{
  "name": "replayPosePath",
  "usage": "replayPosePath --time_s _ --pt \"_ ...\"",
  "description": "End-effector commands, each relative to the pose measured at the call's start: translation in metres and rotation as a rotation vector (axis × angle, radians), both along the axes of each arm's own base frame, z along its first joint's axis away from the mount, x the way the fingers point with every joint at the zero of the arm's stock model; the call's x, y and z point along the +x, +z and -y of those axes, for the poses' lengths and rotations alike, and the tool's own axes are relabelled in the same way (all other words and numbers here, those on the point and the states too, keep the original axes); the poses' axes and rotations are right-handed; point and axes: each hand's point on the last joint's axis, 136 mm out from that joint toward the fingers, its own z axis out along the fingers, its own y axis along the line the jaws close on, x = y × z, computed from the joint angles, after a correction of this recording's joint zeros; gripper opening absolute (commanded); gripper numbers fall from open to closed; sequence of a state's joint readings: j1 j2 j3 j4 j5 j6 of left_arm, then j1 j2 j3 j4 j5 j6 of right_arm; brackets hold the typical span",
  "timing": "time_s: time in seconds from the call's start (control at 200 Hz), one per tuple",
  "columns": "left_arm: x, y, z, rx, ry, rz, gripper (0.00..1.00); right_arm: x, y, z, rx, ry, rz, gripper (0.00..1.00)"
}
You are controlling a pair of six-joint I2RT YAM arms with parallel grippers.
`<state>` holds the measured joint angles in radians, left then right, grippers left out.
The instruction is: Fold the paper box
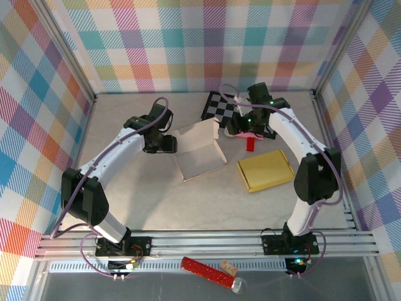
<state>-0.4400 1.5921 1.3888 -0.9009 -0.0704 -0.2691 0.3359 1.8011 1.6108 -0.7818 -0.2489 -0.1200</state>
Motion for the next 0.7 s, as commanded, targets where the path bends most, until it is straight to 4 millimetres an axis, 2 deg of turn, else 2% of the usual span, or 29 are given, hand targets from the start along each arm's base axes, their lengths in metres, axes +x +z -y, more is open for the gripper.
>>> replayPosePath --time_s 0.0,0.19,0.53,0.695 --pt "0.011 0.0 -0.004 0.011 0.012 0.016 0.57 0.01 0.01 -0.03 0.071 0.214 0.16 0.56" --pt "0.02 -0.006 -0.006 -0.009 0.026 0.009 0.51 0.024 -0.014 -0.04 0.032 0.295 0.17 0.56" --pt "0.032 -0.017 0.006 -0.037 0.008 -0.014 0.41 0.034 -0.023 -0.063 0.036 0.332 0.152 0.5" --pt "0.036 -0.02 0.008 -0.043 0.008 -0.019 0.35 0.034 -0.023 -0.069 0.033 0.341 0.15 0.41"
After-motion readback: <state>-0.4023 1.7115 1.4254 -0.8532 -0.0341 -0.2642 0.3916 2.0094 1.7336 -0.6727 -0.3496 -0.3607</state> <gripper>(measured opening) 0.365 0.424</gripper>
